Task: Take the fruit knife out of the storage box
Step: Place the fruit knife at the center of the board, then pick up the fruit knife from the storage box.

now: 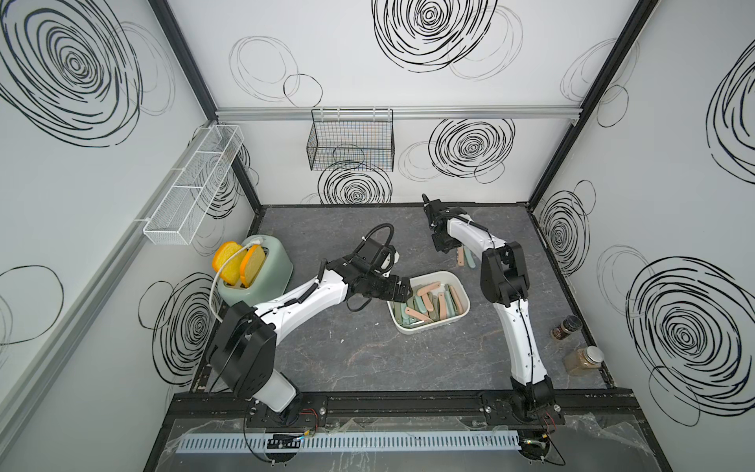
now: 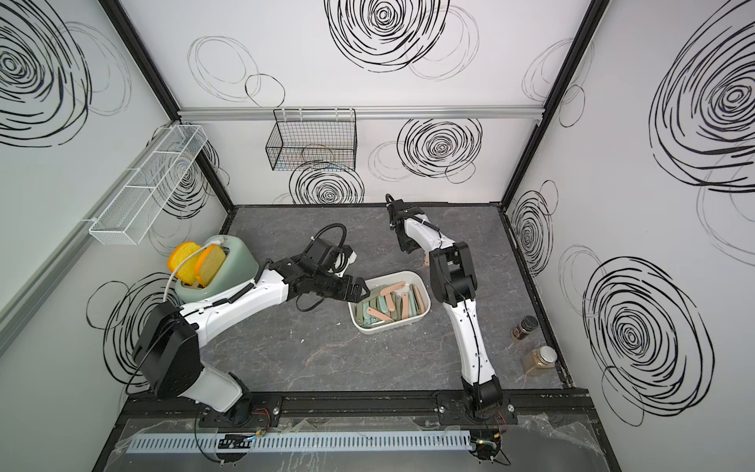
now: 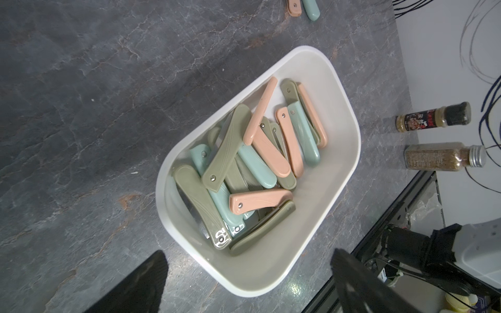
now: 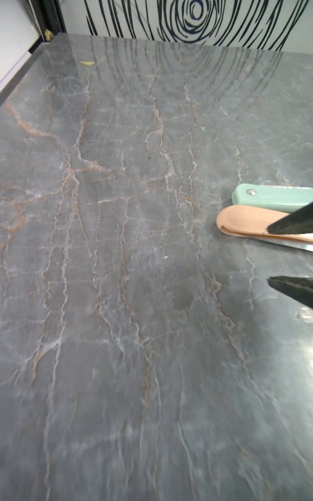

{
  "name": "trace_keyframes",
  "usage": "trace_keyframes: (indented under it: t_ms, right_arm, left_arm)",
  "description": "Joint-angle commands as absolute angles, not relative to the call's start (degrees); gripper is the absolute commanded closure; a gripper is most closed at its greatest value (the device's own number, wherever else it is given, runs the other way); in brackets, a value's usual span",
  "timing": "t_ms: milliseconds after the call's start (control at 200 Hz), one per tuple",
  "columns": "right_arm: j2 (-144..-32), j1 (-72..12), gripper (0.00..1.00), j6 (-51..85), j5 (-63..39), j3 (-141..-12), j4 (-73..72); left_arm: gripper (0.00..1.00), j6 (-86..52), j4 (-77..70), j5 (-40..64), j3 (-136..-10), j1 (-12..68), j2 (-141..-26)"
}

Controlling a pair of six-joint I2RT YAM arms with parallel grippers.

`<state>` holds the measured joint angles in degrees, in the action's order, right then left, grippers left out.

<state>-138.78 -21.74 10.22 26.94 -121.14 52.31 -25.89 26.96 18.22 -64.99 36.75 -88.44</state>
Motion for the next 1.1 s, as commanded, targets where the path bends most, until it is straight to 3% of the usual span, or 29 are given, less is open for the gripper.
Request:
trace_keyframes:
  t_ms: [0, 715, 1095]
  right_arm:
    - [-131.6, -22.4, 0.7, 12.2, 23.0, -118.1, 54.6]
    - [-99.0, -31.6, 0.7, 19.0, 5.1, -77.9, 44.5]
    - [-94.5, -37.2, 0.71, 22.9, -0.6, -66.7, 39.1]
  left_arm:
    - [0.02, -24.7, 27.2, 17.2, -63.1, 37.1, -85.0]
    - [0.02, -25.9, 30.1, 14.3, -51.4, 37.0, -71.1]
    - [0.02, -27.1, 31.2, 13.7, -46.7, 37.0, -65.7]
